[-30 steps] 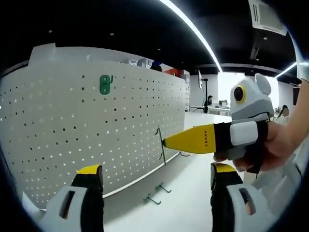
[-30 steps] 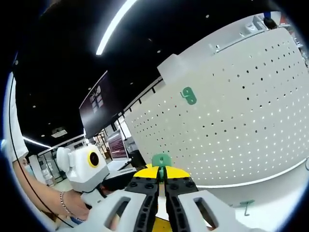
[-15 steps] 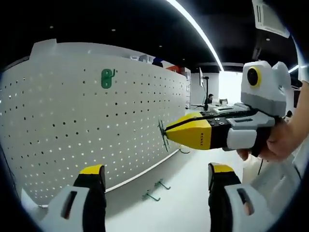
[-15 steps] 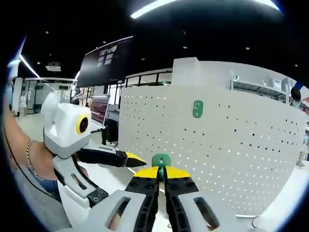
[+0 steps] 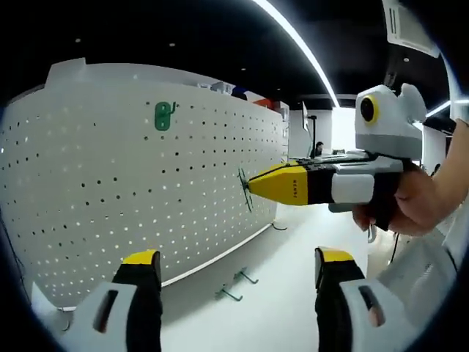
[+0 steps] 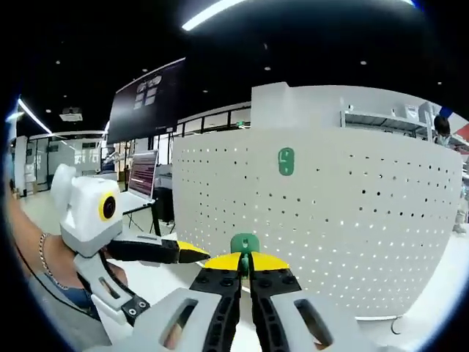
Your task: Insert the hook assembly into the mounting plate slot until the hook locks in place.
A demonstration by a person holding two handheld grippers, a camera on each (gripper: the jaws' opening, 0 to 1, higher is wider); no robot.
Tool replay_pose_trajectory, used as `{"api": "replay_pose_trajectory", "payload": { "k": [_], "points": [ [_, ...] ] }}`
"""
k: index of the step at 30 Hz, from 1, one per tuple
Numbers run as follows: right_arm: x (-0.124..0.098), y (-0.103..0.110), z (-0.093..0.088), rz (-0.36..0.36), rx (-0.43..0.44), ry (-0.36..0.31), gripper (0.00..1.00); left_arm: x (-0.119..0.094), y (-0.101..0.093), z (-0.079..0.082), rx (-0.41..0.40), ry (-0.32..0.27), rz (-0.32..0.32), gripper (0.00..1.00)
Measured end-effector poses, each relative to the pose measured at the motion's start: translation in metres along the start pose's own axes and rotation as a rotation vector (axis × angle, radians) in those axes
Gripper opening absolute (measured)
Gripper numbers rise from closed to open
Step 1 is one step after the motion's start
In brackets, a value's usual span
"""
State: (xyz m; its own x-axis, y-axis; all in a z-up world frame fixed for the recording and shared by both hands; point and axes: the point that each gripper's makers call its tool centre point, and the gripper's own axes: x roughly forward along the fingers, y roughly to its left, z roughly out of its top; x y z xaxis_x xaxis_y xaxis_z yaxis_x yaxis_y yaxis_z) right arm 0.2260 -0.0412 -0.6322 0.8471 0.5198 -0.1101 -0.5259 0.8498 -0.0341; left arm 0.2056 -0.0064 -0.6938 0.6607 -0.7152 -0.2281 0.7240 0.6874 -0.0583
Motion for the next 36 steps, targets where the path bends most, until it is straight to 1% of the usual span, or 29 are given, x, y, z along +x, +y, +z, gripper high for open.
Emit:
{"api": "replay_pose_trajectory", "payload": {
  "k": [7, 9, 19, 24, 33, 36],
  "points": [
    [0.008, -0.017, 0.014, -0.038, 0.055, -0.034, 0.0, -0.009, 0.001, -0.009, -0.023, 0.0, 0.009, 0.87],
    [0.011, -0.022, 0.018, -0.051, 0.067, -0.047, 0.0, -0.01, 0.002, -0.011, -0.019, 0.006, 0.018, 0.86],
    [0.027, -0.044, 0.037, -0.103, 0.132, -0.092, 0.01, -0.017, 0.0, -0.022, -0.028, 0.015, 0.018, 0.87],
    [0.033, -0.054, 0.041, -0.127, 0.161, -0.105, 0.01, -0.022, 0.0, -0.028, -0.028, 0.027, 0.023, 0.87],
    [0.044, -0.06, 0.049, -0.144, 0.175, -0.12, 0.01, -0.031, 0.001, -0.041, -0.042, 0.045, 0.037, 0.86],
    [0.048, -0.064, 0.051, -0.154, 0.191, -0.127, 0.01, -0.033, 0.001, -0.044, -0.048, 0.051, 0.038, 0.86]
  ]
}}
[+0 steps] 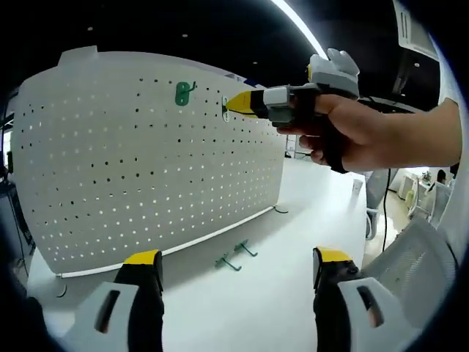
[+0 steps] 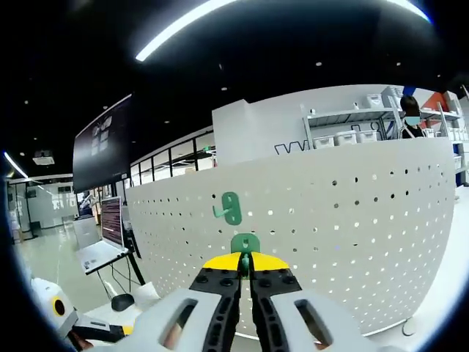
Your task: Insert the hook assembly into the mounting plate slot until the hook locks in place.
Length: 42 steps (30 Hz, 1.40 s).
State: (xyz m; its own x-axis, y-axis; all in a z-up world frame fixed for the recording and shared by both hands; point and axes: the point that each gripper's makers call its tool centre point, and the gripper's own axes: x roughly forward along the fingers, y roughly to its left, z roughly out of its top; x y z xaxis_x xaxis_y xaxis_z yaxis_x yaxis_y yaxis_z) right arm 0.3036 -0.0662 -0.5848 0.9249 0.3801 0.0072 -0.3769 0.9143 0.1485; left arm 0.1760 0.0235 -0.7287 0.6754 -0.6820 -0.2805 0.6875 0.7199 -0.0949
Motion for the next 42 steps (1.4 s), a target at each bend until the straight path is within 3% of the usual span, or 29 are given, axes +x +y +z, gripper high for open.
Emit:
{"api": "replay_pose_trajectory", "payload": {
  "k": [19, 24, 42],
  "points": [
    [0.031, -0.013, 0.031, -0.04, -0.034, -0.075, 0.01, -0.019, 0.006, -0.029, -0.031, 0.061, 0.034, 0.85],
    [0.036, -0.015, 0.037, -0.049, -0.06, -0.096, 0.01, -0.022, 0.005, -0.043, -0.015, 0.1, 0.03, 0.85],
    [0.047, -0.015, 0.044, -0.059, -0.096, -0.124, 0.01, -0.024, 0.008, -0.048, -0.034, 0.11, 0.036, 0.84]
  ]
}}
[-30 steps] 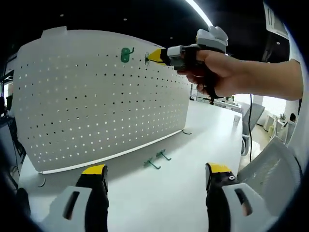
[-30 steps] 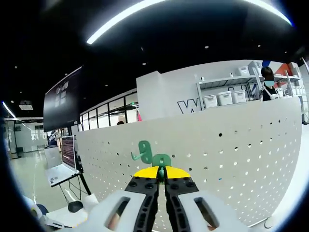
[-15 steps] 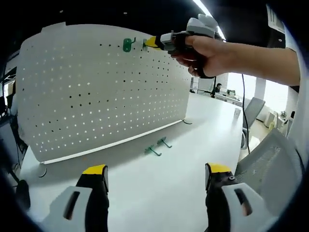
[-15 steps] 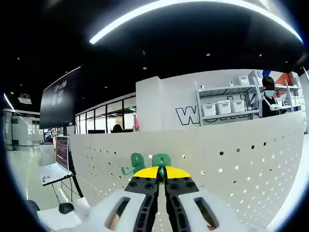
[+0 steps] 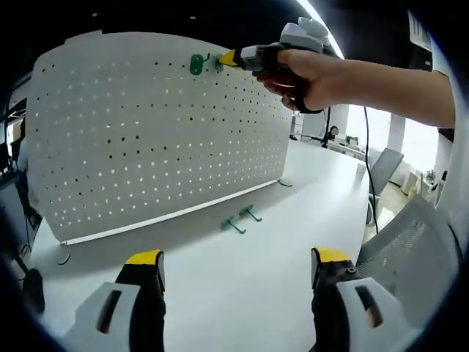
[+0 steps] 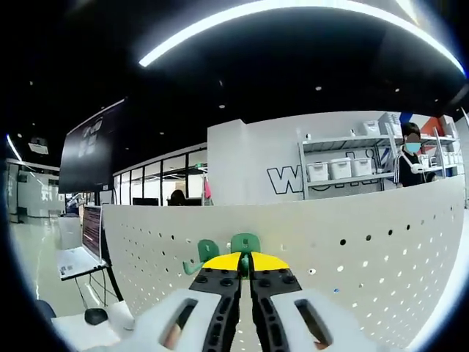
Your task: Insert the hook assembly into the mounting plate slot until the hook locks in place.
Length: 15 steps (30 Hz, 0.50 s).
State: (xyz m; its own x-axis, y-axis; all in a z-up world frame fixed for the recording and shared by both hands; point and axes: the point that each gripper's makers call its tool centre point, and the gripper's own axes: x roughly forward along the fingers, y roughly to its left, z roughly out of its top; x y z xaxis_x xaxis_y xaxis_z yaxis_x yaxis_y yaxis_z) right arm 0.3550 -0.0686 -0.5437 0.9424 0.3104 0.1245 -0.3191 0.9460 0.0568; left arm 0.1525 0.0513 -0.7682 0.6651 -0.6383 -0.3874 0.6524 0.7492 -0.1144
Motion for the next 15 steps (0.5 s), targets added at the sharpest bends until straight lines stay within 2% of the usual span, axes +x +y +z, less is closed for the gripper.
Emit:
{"api": "replay_pose_trajectory", "payload": {
  "k": [15],
  "points": [
    [0.0034, -0.0086, -0.0059, -0.027, -0.001, 0.0, 0.01, 0.0002, 0.0, -0.0013, -0.006, 0.004, -0.002, 0.84]
  ]
}}
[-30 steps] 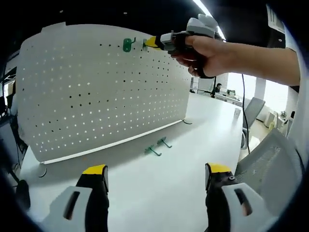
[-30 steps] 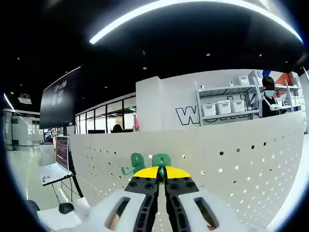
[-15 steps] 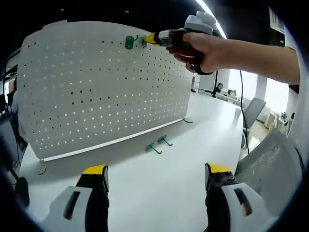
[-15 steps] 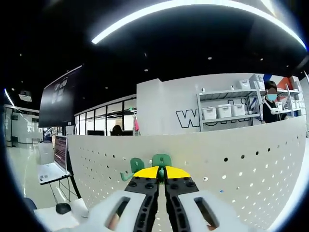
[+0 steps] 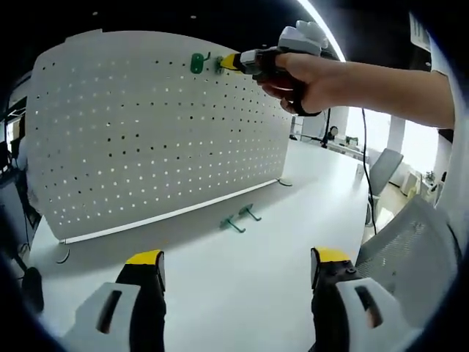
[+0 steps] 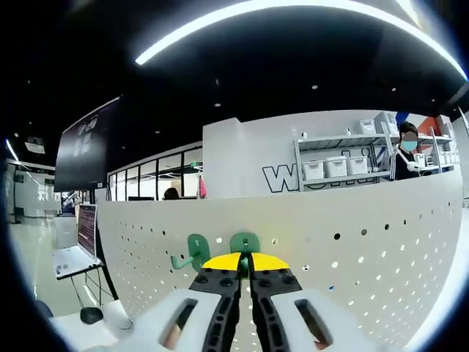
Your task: Insert the hook assembly into the mounting plate slot until the hook locks in place.
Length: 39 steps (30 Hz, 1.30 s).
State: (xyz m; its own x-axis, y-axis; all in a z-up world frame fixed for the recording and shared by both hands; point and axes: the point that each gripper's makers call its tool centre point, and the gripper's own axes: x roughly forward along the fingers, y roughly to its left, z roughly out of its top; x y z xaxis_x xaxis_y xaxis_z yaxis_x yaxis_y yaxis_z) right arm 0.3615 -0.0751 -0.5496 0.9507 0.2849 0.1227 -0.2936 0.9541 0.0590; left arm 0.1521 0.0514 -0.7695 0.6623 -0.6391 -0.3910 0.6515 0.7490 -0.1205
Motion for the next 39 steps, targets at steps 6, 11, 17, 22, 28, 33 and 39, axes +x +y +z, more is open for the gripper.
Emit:
{"api": "replay_pose_trajectory", "payload": {
  "k": [6, 11, 17, 22, 28, 33, 39],
  "points": [
    [0.0023, 0.0007, -0.0008, -0.031, -0.021, -0.008, 0.01, 0.0003, 0.0003, 0.0002, -0.002, 0.001, 0.0, 0.83],
    [0.0047, 0.0003, -0.0007, -0.087, -0.022, -0.016, 0.01, 0.0002, 0.0011, 0.0008, -0.005, 0.0, 0.001, 0.83],
    [0.0062, 0.0001, -0.001, -0.15, -0.025, -0.018, 0.01, -0.0019, 0.0054, 0.0017, -0.015, -0.007, 0.011, 0.83],
    [0.0049, -0.0017, -0.002, -0.197, 0.035, -0.039, 0.01, -0.0022, 0.0049, 0.0022, -0.017, -0.011, 0.01, 0.83],
    [0.0043, -0.0011, -0.002, -0.19, 0.023, -0.035, 0.02, -0.0018, 0.002, 0.0031, -0.004, -0.011, 0.003, 0.83],
    [0.0035, 0.0001, -0.0016, -0.159, 0.054, -0.03, 0.04, -0.0018, 0.0023, 0.0038, -0.004, -0.012, 0.003, 0.83],
    [0.0027, 0.0047, -0.005, -0.109, 0.031, -0.003, 0.09, -0.0023, 0.0041, 0.0036, -0.006, -0.011, 0.009, 0.83]
  ]
}}
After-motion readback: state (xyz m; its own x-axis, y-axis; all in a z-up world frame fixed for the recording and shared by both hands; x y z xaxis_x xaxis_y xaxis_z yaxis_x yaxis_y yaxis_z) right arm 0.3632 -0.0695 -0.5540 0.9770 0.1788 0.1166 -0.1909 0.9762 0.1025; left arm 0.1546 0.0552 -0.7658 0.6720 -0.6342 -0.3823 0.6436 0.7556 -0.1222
